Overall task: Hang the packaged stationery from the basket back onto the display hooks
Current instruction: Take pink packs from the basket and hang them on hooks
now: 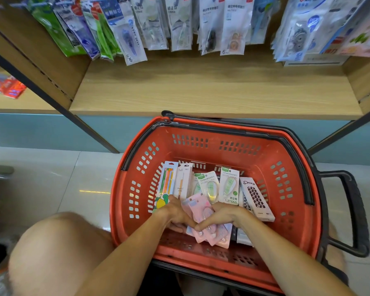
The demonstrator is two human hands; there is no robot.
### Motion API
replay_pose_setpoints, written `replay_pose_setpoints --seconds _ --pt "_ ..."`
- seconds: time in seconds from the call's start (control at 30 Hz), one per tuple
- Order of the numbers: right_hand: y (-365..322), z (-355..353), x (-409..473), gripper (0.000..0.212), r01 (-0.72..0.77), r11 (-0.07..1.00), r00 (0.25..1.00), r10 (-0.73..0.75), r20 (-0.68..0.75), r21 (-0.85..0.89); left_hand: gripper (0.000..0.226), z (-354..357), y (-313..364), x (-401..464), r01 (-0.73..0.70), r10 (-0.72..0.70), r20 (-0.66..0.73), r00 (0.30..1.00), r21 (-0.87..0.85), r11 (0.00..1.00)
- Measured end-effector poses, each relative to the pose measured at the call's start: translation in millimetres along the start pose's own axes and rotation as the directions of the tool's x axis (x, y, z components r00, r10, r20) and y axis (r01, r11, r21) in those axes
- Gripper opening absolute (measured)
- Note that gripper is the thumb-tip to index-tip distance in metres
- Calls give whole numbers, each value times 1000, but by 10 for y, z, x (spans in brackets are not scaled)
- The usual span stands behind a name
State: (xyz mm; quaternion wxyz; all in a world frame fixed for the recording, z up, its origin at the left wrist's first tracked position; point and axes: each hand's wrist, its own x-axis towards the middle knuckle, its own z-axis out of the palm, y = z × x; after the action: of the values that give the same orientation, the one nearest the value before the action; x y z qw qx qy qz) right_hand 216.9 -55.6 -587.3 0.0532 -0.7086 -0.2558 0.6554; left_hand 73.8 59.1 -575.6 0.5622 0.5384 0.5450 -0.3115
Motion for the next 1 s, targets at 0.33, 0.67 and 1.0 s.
replay_pose_setpoints --seconds 0.33,0.67,1.0 --pt "9 -97 -80 89 -36 999 997 37 -63 20 62 -160 5 -21 -39 40 56 998 -2 999" --pt "-19 -171 -177 104 -55 968 998 56 -3 -246 44 -176 -38 -6 -73 33 107 994 397 915" --pt "-104 3 -122 110 -72 890 997 73 -14 -450 44 -146 4 58 -93 18 231 973 318 943"
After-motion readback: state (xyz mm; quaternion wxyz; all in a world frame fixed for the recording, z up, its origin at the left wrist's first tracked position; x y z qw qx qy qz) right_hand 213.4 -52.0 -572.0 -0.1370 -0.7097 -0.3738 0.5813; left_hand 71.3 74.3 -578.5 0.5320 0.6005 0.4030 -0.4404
